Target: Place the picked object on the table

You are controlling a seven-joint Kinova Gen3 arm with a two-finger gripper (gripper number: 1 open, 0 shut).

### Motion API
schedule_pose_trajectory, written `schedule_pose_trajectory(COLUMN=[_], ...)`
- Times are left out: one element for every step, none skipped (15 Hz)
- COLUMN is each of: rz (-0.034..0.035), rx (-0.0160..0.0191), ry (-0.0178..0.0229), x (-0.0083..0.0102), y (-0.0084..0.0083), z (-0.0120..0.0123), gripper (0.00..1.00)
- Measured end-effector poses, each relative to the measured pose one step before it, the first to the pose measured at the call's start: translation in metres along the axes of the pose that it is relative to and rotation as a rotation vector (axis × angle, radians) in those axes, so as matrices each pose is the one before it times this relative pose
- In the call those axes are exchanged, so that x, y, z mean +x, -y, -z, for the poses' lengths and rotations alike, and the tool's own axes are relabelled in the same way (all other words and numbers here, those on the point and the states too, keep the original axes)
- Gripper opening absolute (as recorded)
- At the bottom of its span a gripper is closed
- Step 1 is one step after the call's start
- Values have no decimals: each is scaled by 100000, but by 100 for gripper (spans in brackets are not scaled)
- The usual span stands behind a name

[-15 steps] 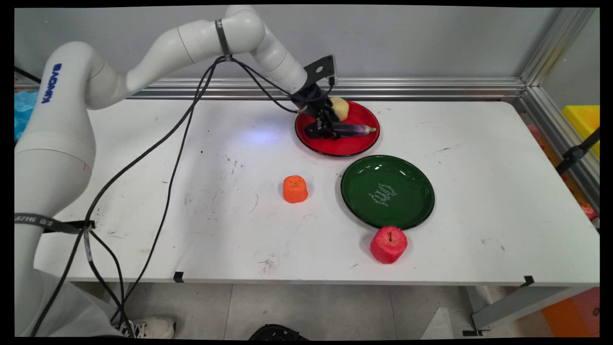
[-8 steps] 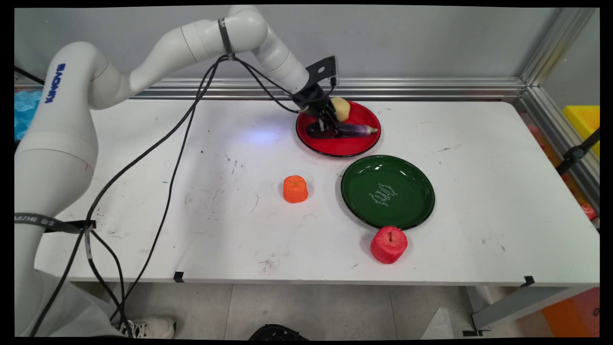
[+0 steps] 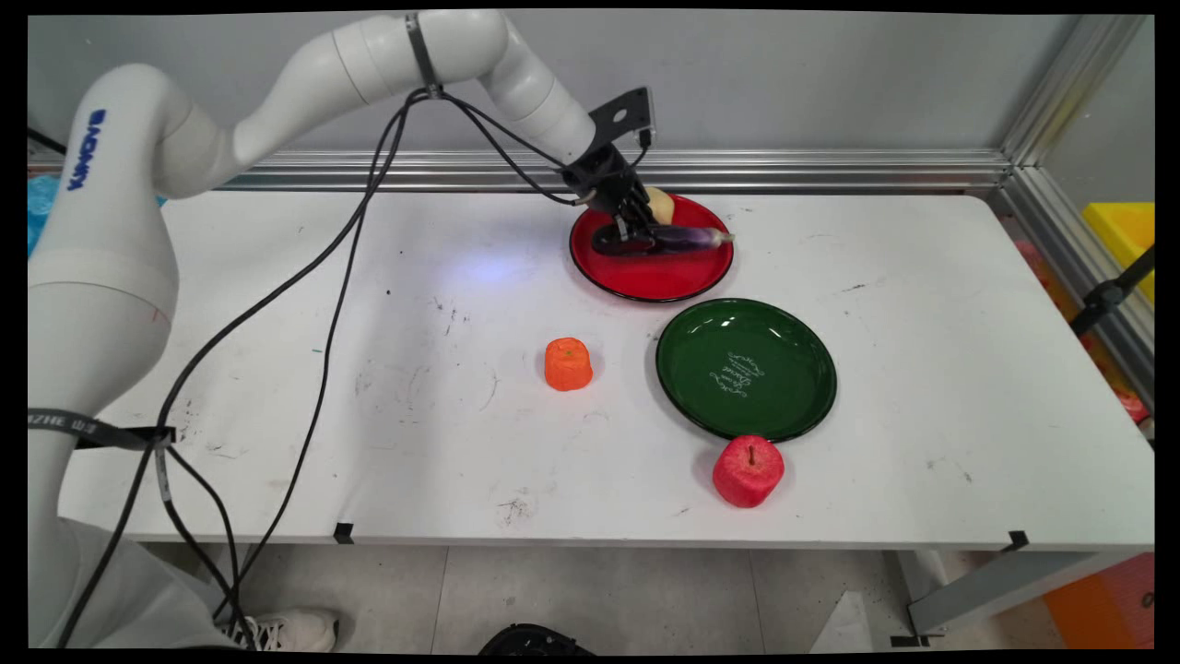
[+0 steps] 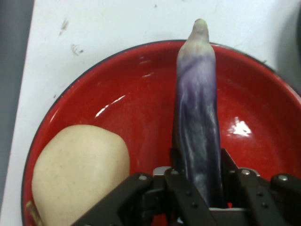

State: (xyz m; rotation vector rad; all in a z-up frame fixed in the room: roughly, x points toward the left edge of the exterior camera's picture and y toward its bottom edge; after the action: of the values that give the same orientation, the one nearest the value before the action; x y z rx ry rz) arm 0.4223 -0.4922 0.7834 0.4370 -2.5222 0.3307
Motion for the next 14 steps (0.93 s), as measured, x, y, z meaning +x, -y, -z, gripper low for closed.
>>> schedule_pose_trajectory(rz=[1056, 815, 486, 831, 522, 835, 714, 488, 226, 103, -92, -242, -314, -488], rx=[478, 273, 127, 60, 34, -104, -266, -317, -148, -50, 95, 260, 332, 335], ry=[295, 443, 288, 552, 362, 691, 949, 1011, 830, 877, 814, 624, 690, 648], x=[119, 17, -24, -83, -72, -180, -284, -389, -397, -488, -521, -459, -573, -589], y=[-559, -579, -418, -679, -452, -686, -814, -773, -605, -630, -552, -406, -445, -409], z=[764, 695, 468, 713, 463, 704, 764, 756, 613, 667, 602, 472, 517, 459], gripper=[0, 0, 0, 0, 0, 0, 0, 0, 0, 0, 0, 0, 0, 0])
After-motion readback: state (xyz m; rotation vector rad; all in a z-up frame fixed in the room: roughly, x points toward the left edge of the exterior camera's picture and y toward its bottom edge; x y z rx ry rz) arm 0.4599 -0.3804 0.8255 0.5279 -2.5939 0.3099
